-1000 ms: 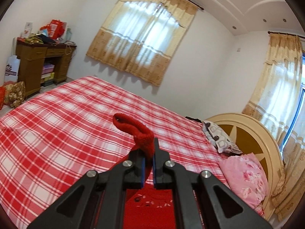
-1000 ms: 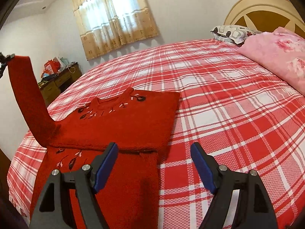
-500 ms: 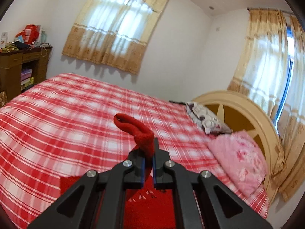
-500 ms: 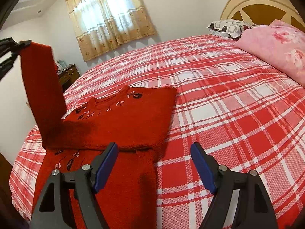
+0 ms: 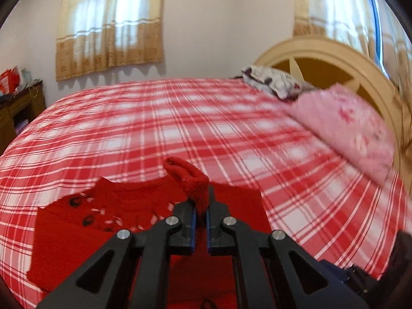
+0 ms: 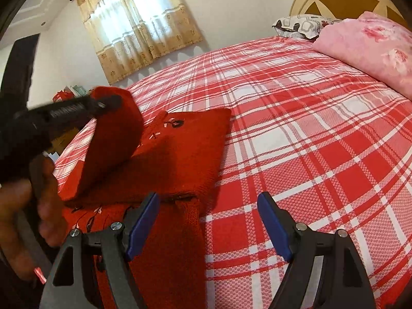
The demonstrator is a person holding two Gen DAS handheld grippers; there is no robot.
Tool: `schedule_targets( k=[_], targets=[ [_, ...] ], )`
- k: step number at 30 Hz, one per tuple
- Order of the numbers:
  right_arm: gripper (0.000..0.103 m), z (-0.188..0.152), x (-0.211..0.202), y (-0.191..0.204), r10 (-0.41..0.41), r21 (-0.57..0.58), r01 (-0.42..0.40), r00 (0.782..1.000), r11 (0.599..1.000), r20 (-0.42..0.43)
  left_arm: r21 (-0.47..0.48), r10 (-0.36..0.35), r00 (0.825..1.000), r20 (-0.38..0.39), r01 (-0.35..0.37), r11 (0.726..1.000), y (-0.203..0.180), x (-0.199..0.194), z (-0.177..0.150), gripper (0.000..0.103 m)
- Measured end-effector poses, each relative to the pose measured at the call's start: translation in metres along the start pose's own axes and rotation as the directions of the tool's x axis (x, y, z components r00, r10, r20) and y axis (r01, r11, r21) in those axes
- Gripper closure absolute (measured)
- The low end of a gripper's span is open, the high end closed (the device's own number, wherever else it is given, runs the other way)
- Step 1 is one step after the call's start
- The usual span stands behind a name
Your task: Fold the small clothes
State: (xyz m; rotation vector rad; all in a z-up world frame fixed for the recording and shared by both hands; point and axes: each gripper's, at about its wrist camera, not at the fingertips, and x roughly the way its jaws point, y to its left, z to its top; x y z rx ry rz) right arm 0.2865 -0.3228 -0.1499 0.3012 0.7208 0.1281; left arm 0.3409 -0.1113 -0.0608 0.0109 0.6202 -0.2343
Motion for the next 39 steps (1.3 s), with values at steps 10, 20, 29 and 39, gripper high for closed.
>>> schedule_targets(
  k=[10,20,29,39],
  targets=[
    [0.024,-0.001,0.001,-0.004,0.008,0.015,-0.008,1.0,1.0,-0.006,0.209,0.009,0.999,0.052,-0.02,0.978,-0.025,-0.041,-0.025,0.029],
    [0.024,-0.005,0.002,0.001,-0.009,-0.005,0.009,1.0,1.0,0.0,0.229,0.296,0.955,0.007,-0.29,0.929,0.098,-0.082,-0.105,0.016],
    [0.024,-0.008,-0.001,0.002,-0.044,-0.009,0.044,0.999,0.999,0.027,0.011,0.296,0.945,-0.136,-0.297,0.955,0.157,-0.065,-0.127,0.016],
    [0.024,-0.009,-0.003,0.006,-0.022,-0.034,0.023,0.999,0.999,0.034,-0.073,0.31,0.935,-0.175,-0.326,0.942,0.174,-0.04,-0.128,0.012]
  ],
)
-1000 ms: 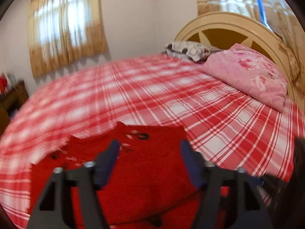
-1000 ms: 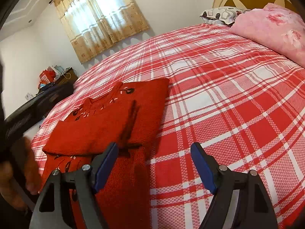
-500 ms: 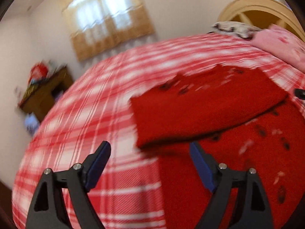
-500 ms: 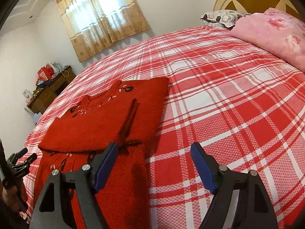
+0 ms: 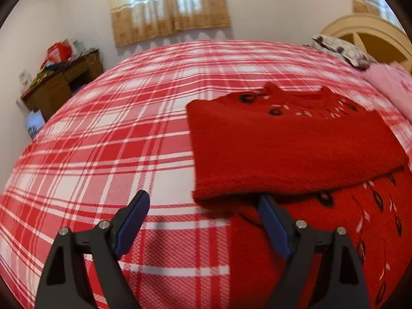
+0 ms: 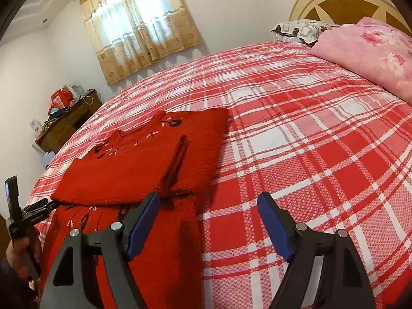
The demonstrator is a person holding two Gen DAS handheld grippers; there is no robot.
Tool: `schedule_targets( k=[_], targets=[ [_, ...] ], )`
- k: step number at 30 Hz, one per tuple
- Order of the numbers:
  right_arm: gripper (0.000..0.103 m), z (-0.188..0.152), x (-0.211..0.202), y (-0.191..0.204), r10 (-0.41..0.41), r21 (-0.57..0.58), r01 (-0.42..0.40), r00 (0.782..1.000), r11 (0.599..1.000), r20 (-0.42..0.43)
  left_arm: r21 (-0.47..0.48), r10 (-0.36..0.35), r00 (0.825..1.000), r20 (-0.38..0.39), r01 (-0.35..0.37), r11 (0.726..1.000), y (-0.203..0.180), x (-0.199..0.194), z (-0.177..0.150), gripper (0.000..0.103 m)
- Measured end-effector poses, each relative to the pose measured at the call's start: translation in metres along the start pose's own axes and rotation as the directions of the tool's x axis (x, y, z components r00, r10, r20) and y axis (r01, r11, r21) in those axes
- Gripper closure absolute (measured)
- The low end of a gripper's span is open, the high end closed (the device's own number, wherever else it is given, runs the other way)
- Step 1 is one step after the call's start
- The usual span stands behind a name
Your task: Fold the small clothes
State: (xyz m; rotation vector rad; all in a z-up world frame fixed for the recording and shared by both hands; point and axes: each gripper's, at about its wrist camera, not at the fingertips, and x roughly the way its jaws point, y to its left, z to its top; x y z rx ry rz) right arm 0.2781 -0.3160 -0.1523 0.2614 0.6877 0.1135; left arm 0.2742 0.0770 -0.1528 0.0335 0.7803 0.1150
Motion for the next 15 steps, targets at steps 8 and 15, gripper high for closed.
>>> schedule_targets(
  k=[8,15],
  targets=[
    [0.028,0.011,-0.023,0.02,0.096,-0.071,-0.095,0.995,0.993,0.011,-0.072,0.024,0.999,-0.027,-0.026,0.997,0.012,0.01,-0.002,0.003],
    [0.049,0.026,0.008,0.043,0.1,-0.112,-0.115,0.986,0.987,-0.13,-0.106,-0.008,0.998,-0.057,0.002,0.994,0.017,0.017,-0.004,0.0]
  ],
)
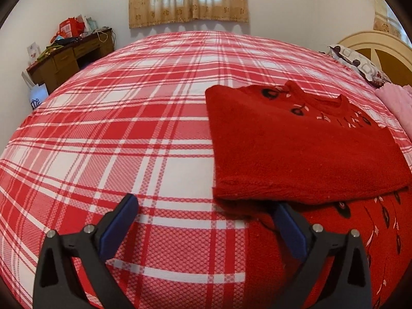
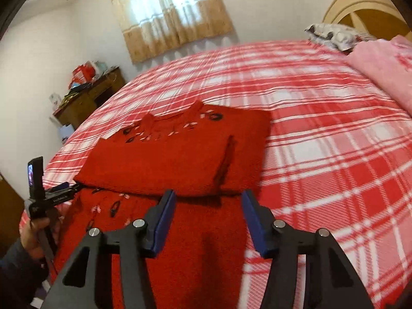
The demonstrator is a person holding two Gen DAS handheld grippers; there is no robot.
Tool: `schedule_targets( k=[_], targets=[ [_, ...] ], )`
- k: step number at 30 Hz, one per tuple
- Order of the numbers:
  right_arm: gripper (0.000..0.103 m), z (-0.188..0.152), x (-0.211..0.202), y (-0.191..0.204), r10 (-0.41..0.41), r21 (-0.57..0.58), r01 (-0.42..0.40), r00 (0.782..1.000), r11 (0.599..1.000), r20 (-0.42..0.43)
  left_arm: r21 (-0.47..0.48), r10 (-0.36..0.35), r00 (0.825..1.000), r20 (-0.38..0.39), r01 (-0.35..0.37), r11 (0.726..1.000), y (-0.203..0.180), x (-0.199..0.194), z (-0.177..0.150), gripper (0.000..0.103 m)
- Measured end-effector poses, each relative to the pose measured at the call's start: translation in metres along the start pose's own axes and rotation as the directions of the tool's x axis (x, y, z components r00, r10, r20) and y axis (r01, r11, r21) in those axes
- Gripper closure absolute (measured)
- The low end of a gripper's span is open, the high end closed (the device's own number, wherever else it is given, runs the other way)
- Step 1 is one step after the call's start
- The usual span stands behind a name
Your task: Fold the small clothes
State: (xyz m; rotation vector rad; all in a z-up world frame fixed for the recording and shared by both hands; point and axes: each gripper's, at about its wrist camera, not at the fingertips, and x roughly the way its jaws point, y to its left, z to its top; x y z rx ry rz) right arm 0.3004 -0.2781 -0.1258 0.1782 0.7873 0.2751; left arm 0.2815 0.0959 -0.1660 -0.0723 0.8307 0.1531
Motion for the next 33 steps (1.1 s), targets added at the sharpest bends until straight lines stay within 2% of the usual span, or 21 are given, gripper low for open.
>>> schedule_targets(
  k=[2,5,7,8,10,11,16,19,23,26,29,31,32,33],
  targets=[
    [0.05,0.011,0.013,0.002,-0.03,0.0,0.03,0.999,1.0,-0.019,0.0,-0.005,1.0,-0.001,0.005,1.0,0.0,0.0,-0.001,0.0],
    [0.056,0.025,0.035,0.003,-0.024,0.019,0.025,0.997,0.999,-0.068,-0.008,-0.013,1.0,0.0,0.013,1.0,0.002,0.0,-0.002,0.0],
    [0.06,0.028,0.055,0.005,-0.072,0.001,0.072,0.99,0.997,-0.123,-0.014,-0.015,1.0,0.002,0.015,1.0,0.003,0.0,-0.002,0.0],
    [0.067,0.028,0.062,0.006,-0.083,-0.004,0.083,0.988,0.997,-0.134,-0.014,-0.015,1.0,0.002,0.015,1.0,0.003,0.0,-0.003,0.0],
    [0.091,0.027,0.07,0.011,-0.101,-0.035,0.097,0.983,0.995,-0.152,-0.023,-0.024,1.0,-0.002,0.023,0.999,0.004,0.0,-0.003,0.0],
    [0.094,0.027,0.069,0.012,-0.122,-0.05,0.116,0.982,0.992,-0.146,-0.028,-0.029,1.0,-0.004,0.029,0.999,0.005,0.0,-0.003,0.0],
    [0.095,0.034,0.038,0.013,-0.149,-0.054,0.147,0.988,0.988,-0.034,-0.042,-0.044,0.999,-0.006,0.044,0.998,0.008,0.0,-0.004,0.0],
    [0.095,0.038,0.022,0.006,-0.183,-0.048,0.183,0.983,0.982,0.012,-0.042,-0.044,0.999,-0.007,0.043,0.998,0.008,0.0,-0.004,0.0],
    [0.095,0.035,0.032,-0.013,-0.235,-0.018,0.234,0.972,0.972,-0.025,-0.041,-0.043,0.999,-0.006,0.043,0.998,0.008,0.0,-0.004,0.0],
    [0.095,0.027,0.044,-0.022,-0.188,-0.001,0.188,0.98,0.982,-0.067,-0.04,-0.039,0.999,-0.006,0.039,0.998,0.008,0.0,-0.004,0.0],
    [0.092,0.023,0.048,-0.018,-0.209,-0.032,0.208,0.976,0.978,-0.059,-0.04,-0.039,0.999,-0.005,0.039,0.998,0.008,0.0,-0.004,0.0],
    [0.083,0.023,0.047,-0.02,-0.222,-0.023,0.221,0.973,0.975,-0.071,-0.044,-0.042,0.999,-0.006,0.042,0.998,0.008,-0.001,-0.004,0.0],
    [0.071,0.024,0.043,-0.023,-0.238,-0.015,0.237,0.968,0.971,-0.079,-0.046,-0.047,0.999,-0.001,0.047,0.998,0.009,-0.002,-0.004,0.0],
    [0.064,0.025,0.037,-0.026,-0.242,0.0,0.243,0.967,0.97,-0.076,-0.051,-0.056,0.998,0.005,0.056,0.997,0.011,-0.005,-0.005,0.0]
  ],
)
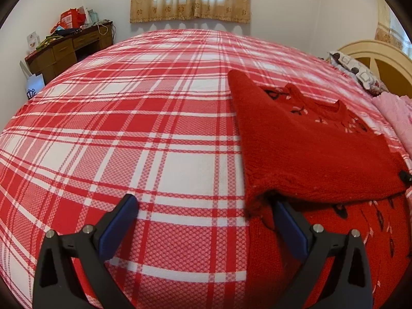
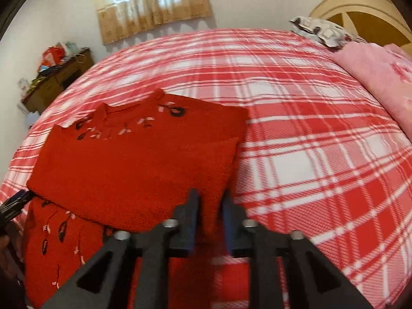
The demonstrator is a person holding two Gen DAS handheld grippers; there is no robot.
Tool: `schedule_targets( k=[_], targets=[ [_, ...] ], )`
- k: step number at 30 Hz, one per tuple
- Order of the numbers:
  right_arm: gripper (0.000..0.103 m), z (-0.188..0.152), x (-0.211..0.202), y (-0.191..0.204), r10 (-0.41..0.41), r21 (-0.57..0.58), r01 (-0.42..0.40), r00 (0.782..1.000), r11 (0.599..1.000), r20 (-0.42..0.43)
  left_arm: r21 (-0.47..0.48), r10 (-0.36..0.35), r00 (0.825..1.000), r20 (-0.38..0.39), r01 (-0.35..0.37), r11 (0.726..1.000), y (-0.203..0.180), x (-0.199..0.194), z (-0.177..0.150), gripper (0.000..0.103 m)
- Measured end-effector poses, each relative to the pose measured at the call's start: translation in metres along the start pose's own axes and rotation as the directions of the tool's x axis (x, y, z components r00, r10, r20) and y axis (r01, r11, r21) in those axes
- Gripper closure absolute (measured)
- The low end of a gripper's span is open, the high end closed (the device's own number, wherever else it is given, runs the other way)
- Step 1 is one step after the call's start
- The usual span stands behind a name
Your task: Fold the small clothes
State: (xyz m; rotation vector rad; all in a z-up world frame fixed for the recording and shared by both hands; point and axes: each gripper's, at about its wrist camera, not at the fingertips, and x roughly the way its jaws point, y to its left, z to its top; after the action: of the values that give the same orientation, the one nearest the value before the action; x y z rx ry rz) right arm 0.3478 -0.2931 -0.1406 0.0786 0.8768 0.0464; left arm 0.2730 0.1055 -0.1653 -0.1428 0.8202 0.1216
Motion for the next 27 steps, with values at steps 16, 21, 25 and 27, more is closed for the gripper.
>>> schedule_targets(
  k=[16,21,25,27],
  targets=[
    [0.057,0.003,0.013,0.042,0.091,-0.129,-0.088,0.996,0.988,0.012,0.036,0.081,0.99,0.115,-0.086,0.996,-0.006,-0.014,0.05,0.0],
    [0.056,-0.006,0.01,0.011,0.122,-0.022,-0.122,0.993,0.992,0.004,0.072,0.178,0.984,-0.03,-0.176,0.982,-0.006,0.04,0.043,0.0],
    [0.056,-0.005,-0.009,0.009,0.135,-0.018,-0.134,0.987,0.991,0.089,0.035,0.173,0.984,-0.052,-0.171,0.985,0.005,0.043,0.044,0.0],
    [0.055,-0.005,-0.009,0.018,0.163,-0.052,-0.159,0.983,0.986,0.089,0.033,0.159,0.985,-0.06,-0.157,0.987,0.006,0.046,0.044,0.0]
  ],
)
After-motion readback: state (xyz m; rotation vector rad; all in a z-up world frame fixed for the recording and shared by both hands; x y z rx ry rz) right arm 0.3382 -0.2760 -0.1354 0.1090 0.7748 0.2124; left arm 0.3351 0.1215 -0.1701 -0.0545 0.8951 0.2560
